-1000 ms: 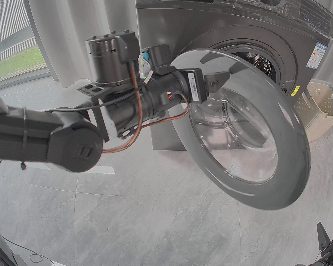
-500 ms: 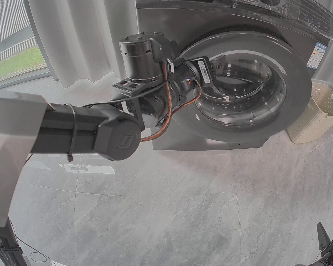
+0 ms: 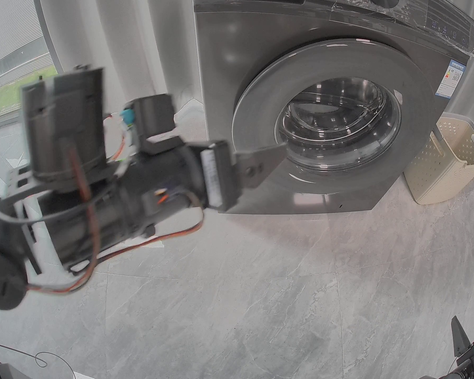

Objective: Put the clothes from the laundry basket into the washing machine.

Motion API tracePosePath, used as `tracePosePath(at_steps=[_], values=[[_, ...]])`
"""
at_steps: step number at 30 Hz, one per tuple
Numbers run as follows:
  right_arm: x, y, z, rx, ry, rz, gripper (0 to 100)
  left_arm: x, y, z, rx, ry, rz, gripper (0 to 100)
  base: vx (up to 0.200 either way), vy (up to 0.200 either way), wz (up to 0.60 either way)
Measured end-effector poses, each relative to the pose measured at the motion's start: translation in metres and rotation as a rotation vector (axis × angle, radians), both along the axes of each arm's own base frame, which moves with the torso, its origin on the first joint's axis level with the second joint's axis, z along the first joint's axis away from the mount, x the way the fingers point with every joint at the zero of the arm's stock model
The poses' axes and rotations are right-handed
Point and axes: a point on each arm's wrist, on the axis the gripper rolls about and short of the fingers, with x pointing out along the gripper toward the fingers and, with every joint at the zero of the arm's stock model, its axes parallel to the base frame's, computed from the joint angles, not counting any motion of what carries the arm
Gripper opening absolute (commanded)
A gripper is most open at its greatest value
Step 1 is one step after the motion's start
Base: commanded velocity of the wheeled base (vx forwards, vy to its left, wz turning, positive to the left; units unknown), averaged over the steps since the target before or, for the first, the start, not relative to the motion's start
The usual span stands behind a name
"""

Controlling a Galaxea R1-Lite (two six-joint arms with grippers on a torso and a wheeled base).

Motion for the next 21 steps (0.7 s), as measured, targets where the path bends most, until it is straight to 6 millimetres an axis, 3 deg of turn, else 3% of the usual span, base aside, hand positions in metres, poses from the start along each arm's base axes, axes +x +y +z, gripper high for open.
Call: tracePosePath(at_steps=[9, 14, 21], values=[[0.0, 0.0, 0.0, 0.0, 0.0, 0.0, 100, -0.077, 0.098, -0.025, 0.033, -0.026, 0.004, 100, 0.0, 0.0, 0.0], [0.0, 0.0, 0.0, 0.0, 0.0, 0.0, 100, -0.119, 0.144, -0.065, 0.055, -0.046, -0.008, 100, 0.0, 0.0, 0.0], [0.0, 0.0, 0.0, 0.0, 0.0, 0.0, 100, -0.159, 0.185, -0.118, 0.117, -0.088, 0.129, 100, 0.0, 0.0, 0.0]])
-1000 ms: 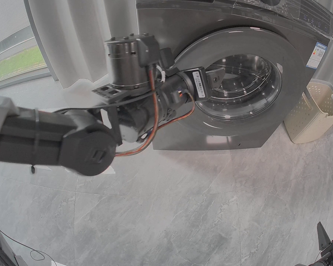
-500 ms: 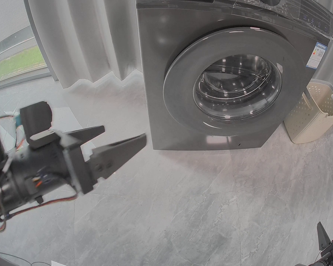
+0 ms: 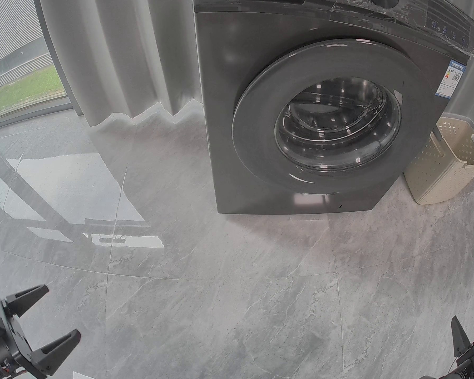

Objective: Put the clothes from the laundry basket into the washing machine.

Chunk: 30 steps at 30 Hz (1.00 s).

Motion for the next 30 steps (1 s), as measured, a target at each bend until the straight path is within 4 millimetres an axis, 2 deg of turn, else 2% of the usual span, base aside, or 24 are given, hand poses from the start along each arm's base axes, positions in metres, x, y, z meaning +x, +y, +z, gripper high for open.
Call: tracePosePath(at_steps=[5, 11, 19, 23, 30], values=[[0.0, 0.0, 0.0, 0.0, 0.0, 0.0, 100, -0.026, 0.015, -0.031, 0.036, 0.008, 0.166, 100, 0.0, 0.0, 0.0], [0.0, 0.0, 0.0, 0.0, 0.0, 0.0, 100, -0.042, 0.019, -0.056, 0.042, -0.028, 0.371, 100, 0.0, 0.0, 0.0], [0.0, 0.0, 0.0, 0.0, 0.0, 0.0, 100, -0.049, 0.018, -0.066, 0.064, -0.054, 0.567, 100, 0.0, 0.0, 0.0], [0.0, 0.0, 0.0, 0.0, 0.0, 0.0, 100, -0.051, 0.018, -0.073, 0.097, -0.036, 0.578, 100, 0.0, 0.0, 0.0], [0.0, 0.0, 0.0, 0.0, 0.0, 0.0, 100, -0.053, 0.018, -0.071, 0.1, -0.077, 0.561, 100, 0.0, -0.029, 0.0]])
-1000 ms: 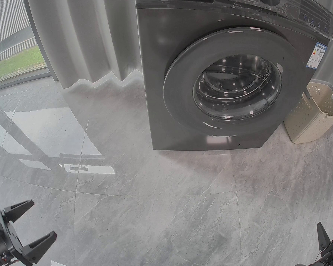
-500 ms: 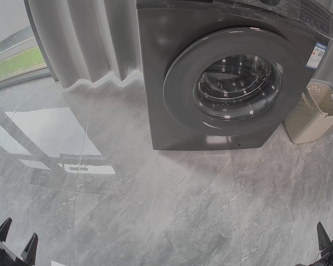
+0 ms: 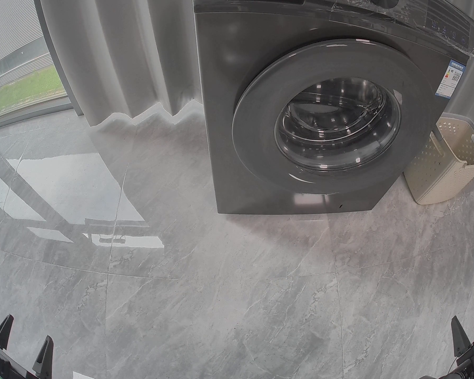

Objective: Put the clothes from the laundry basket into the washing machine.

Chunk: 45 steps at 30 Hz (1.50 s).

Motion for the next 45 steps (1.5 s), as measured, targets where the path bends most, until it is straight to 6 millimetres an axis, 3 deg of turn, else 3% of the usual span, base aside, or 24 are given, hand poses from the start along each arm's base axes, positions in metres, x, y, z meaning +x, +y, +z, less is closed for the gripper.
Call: tracePosePath(at_steps=[25, 33, 39, 45], values=[[0.0, 0.0, 0.004, 0.015, -0.033, 0.001, 100, 0.0, 0.0, 0.0, 0.002, -0.006, 0.006, 100, 0.0, -0.2, 0.0], [-0.007, 0.001, 0.054, 0.074, -0.133, 0.074, 100, 0.0, 0.0, 0.0, 0.003, -0.007, 0.006, 100, 0.0, -0.2, 0.0], [0.022, 0.002, 0.08, 0.131, -0.042, 0.171, 100, 0.0, 0.0, 0.0, 0.006, -0.007, 0.006, 100, 0.0, -0.167, 0.0], [0.067, 0.01, 0.1, 0.185, 0.004, 0.291, 100, 0.0, 0.0, 0.0, 0.007, -0.007, 0.005, 100, 0.0, 0.0, 0.0]])
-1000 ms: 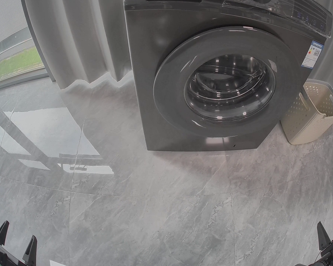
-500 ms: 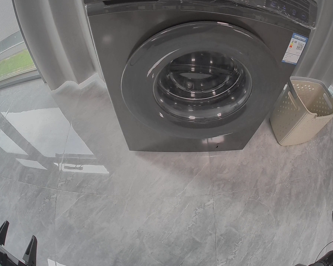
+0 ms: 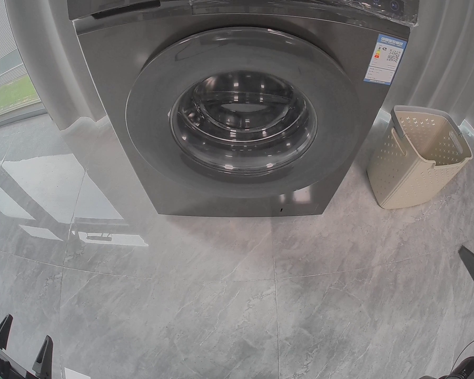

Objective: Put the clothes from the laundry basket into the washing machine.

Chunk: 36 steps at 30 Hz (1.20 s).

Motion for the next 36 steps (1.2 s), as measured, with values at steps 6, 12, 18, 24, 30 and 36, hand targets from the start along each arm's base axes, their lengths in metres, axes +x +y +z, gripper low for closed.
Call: tracePosePath(at_steps=[6, 12, 18, 24, 30, 36], values=[[0.051, 0.021, 0.01, 0.037, 0.038, 0.101, 100, 0.0, 0.0, 0.0, 0.001, 0.001, -0.001, 100, 0.0, 0.0, 0.0], [0.104, 0.061, 0.012, 0.074, 0.063, 0.204, 100, 0.0, 0.0, 0.0, 0.001, 0.002, -0.001, 100, 0.133, 0.0, 0.0], [0.145, 0.106, 0.022, 0.123, 0.04, 0.289, 100, 0.0, 0.0, 0.0, 0.002, 0.002, -0.003, 100, 0.2, 0.0, 0.0], [0.169, 0.13, 0.032, 0.149, 0.011, 0.316, 100, 0.0, 0.0, 0.0, 0.003, 0.002, -0.004, 100, 0.2, 0.0, 0.0], [0.178, 0.137, 0.031, 0.151, 0.011, 0.319, 100, 0.0, 0.0, 0.0, 0.004, 0.003, -0.004, 100, 0.2, 0.0, 0.0], [0.18, 0.139, 0.029, 0.147, 0.026, 0.323, 100, 0.0, 0.0, 0.0, 0.004, 0.002, -0.005, 100, 0.167, 0.0, 0.0]])
